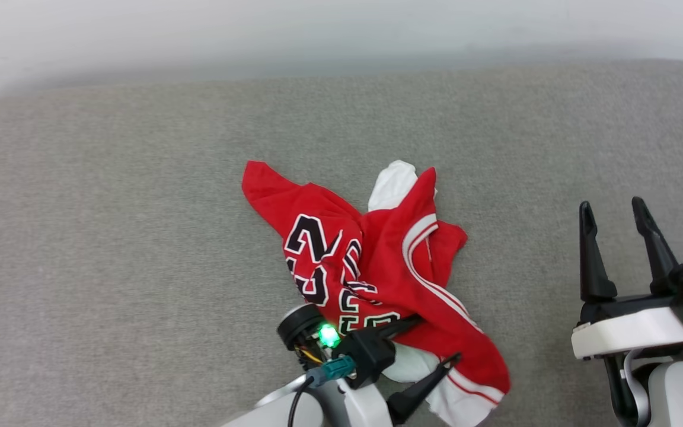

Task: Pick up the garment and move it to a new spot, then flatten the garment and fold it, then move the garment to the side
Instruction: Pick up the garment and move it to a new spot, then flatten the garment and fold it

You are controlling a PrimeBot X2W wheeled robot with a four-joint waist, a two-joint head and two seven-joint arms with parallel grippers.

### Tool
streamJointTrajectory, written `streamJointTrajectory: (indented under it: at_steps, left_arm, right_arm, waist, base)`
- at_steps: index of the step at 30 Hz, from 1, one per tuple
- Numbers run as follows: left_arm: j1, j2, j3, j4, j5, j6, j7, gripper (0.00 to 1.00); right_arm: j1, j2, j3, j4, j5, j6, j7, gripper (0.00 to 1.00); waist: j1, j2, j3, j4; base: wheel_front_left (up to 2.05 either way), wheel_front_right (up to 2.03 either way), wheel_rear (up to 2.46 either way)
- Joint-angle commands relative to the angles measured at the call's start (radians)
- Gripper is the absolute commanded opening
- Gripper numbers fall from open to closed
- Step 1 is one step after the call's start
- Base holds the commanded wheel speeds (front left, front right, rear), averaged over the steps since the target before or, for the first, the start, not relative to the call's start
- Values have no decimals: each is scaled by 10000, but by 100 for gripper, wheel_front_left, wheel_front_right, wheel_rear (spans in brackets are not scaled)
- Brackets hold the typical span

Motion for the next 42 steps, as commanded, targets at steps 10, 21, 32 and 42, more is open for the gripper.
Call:
streamJointTrajectory:
  at_steps: [10,21,32,42]
  left_arm:
    - [410,-85,2317,-1126,859,406,-73,100]
    - [2363,893,6187,-1925,1866,1438,-69,100]
    - [5233,-269,8912,-2762,3262,1543,-70,100]
    - [5592,-1202,9974,-2737,4192,690,-70,100]
  right_arm:
    - [401,-11,122,232,-96,-10,-26,100]
    - [811,-16,330,60,30,-12,-24,100]
    - [1067,-13,420,17,-20,-12,-24,100]
    - [1142,-2,834,228,-361,-10,-24,100]
  waist:
    - [0,0,-870,698]
    - [0,0,-1327,1014]
    - [0,0,-1390,1005]
    - [0,0,-1477,1080]
  base:
    - [0,0,0]
    - [0,0,0]
    - [0,0,0]
    - [0,0,0]
